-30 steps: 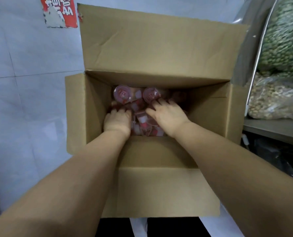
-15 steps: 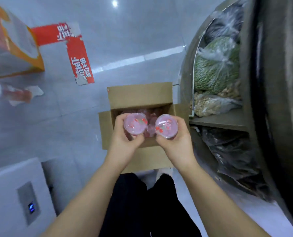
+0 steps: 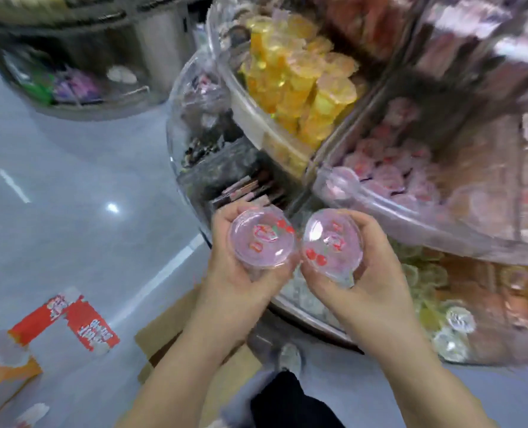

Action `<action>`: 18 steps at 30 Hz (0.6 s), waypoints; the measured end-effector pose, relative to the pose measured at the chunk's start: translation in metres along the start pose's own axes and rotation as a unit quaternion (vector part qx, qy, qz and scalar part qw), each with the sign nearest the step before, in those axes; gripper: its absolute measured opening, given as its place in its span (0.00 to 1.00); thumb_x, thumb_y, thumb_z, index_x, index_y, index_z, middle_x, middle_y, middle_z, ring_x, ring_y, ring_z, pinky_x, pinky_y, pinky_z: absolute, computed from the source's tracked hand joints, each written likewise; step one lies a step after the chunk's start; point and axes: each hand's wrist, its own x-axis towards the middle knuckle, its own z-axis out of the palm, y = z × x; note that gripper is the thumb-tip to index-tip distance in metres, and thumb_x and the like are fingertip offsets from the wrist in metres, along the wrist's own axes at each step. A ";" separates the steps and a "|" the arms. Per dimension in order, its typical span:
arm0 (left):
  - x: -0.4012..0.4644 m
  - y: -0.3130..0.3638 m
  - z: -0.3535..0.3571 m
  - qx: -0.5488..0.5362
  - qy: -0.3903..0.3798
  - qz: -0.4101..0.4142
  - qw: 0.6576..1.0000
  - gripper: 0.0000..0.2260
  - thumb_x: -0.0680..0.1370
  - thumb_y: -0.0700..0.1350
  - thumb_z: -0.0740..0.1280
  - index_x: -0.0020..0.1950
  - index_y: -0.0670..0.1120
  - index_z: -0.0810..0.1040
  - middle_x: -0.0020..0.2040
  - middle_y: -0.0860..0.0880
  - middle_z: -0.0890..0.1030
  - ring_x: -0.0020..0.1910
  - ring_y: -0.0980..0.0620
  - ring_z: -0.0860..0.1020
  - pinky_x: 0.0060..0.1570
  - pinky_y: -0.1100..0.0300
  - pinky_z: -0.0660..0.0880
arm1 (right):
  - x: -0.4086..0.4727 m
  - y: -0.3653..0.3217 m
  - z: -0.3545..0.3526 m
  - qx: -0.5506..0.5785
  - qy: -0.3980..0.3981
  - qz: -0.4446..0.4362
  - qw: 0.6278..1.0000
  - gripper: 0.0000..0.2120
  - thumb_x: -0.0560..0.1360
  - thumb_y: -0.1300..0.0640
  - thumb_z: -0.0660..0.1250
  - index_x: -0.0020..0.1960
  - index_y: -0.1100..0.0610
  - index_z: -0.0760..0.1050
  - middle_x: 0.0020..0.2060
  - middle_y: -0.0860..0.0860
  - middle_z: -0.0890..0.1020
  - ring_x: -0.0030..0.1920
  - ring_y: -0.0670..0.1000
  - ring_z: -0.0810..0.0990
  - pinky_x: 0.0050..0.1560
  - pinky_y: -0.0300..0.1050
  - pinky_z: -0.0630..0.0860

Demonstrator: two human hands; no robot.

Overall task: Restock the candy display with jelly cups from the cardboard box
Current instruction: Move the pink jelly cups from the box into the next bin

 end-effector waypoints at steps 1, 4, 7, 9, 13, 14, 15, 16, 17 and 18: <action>0.011 0.009 0.019 -0.007 -0.007 0.002 1.000 0.24 0.63 0.44 0.76 0.52 0.55 0.67 0.47 0.64 0.77 0.47 0.66 0.77 0.46 0.74 0.71 | 0.004 -0.005 -0.020 0.003 0.021 -0.008 1.000 0.24 0.63 0.58 0.72 0.52 0.38 0.70 0.49 0.34 0.79 0.49 0.34 0.77 0.46 0.23 0.70; 0.042 0.026 0.072 -0.013 -0.027 -0.005 1.000 0.27 0.59 0.47 0.80 0.49 0.52 0.68 0.43 0.61 0.79 0.40 0.67 0.77 0.39 0.75 0.72 | 0.021 -0.006 -0.077 0.035 0.087 0.010 0.996 0.27 0.62 0.62 0.71 0.53 0.38 0.69 0.48 0.34 0.79 0.47 0.34 0.78 0.43 0.25 0.72; 0.073 0.031 0.117 -0.002 -0.078 0.017 0.997 0.20 0.63 0.39 0.78 0.48 0.48 0.72 0.43 0.58 0.81 0.42 0.64 0.79 0.39 0.74 0.72 | 0.045 -0.001 -0.125 0.096 0.132 0.050 0.985 0.24 0.62 0.59 0.75 0.53 0.45 0.71 0.44 0.39 0.82 0.44 0.38 0.81 0.42 0.30 0.75; 0.095 0.032 0.141 0.011 -0.097 0.029 0.995 0.17 0.65 0.37 0.77 0.48 0.50 0.75 0.44 0.57 0.82 0.43 0.61 0.80 0.41 0.72 0.73 | 0.066 0.004 -0.149 0.096 0.139 0.066 0.983 0.22 0.65 0.60 0.77 0.54 0.48 0.72 0.44 0.45 0.83 0.44 0.41 0.81 0.42 0.34 0.77; 0.135 0.021 0.171 0.099 -0.109 0.027 0.989 0.16 0.67 0.40 0.76 0.49 0.55 0.78 0.51 0.51 0.81 0.50 0.58 0.79 0.48 0.71 0.72 | 0.122 0.028 -0.174 0.034 0.161 0.095 0.982 0.20 0.67 0.64 0.74 0.54 0.53 0.70 0.43 0.48 0.80 0.40 0.39 0.79 0.43 0.36 0.77; 0.144 0.016 0.175 0.118 -0.113 0.020 0.986 0.16 0.67 0.40 0.76 0.49 0.55 0.78 0.51 0.51 0.81 0.50 0.58 0.78 0.49 0.71 0.72 | 0.138 0.037 -0.177 0.007 0.173 0.111 0.979 0.21 0.67 0.65 0.74 0.54 0.52 0.69 0.43 0.46 0.79 0.41 0.39 0.78 0.43 0.36 0.76; 0.153 0.013 0.178 0.132 -0.116 0.013 0.984 0.16 0.67 0.40 0.76 0.50 0.56 0.78 0.51 0.53 0.81 0.50 0.60 0.78 0.48 0.72 0.71 | 0.153 0.046 -0.179 -0.013 0.184 0.130 0.974 0.21 0.67 0.65 0.73 0.55 0.53 0.69 0.44 0.46 0.78 0.44 0.43 0.79 0.45 0.38 0.76; 0.161 0.009 0.181 0.142 -0.120 0.004 0.983 0.17 0.67 0.41 0.76 0.50 0.56 0.77 0.50 0.55 0.81 0.49 0.62 0.78 0.48 0.73 0.71 | 0.168 0.056 -0.179 -0.033 0.196 0.152 0.968 0.21 0.67 0.66 0.72 0.56 0.54 0.69 0.46 0.49 0.79 0.48 0.48 0.79 0.49 0.41 0.77; 0.168 0.005 0.183 0.150 -0.122 -0.009 0.981 0.17 0.68 0.41 0.75 0.51 0.56 0.75 0.49 0.57 0.81 0.49 0.63 0.77 0.47 0.72 0.71 | 0.180 0.065 -0.178 -0.057 0.204 0.179 0.961 0.22 0.68 0.66 0.70 0.59 0.57 0.69 0.50 0.53 0.79 0.52 0.53 0.79 0.52 0.45 0.77; 0.176 0.001 0.185 0.159 -0.123 -0.025 0.979 0.18 0.68 0.42 0.75 0.52 0.57 0.74 0.49 0.58 0.79 0.49 0.63 0.77 0.46 0.71 0.71 | 0.190 0.073 -0.177 -0.086 0.212 0.206 0.951 0.24 0.68 0.66 0.68 0.62 0.59 0.68 0.55 0.56 0.79 0.55 0.57 0.78 0.55 0.48 0.77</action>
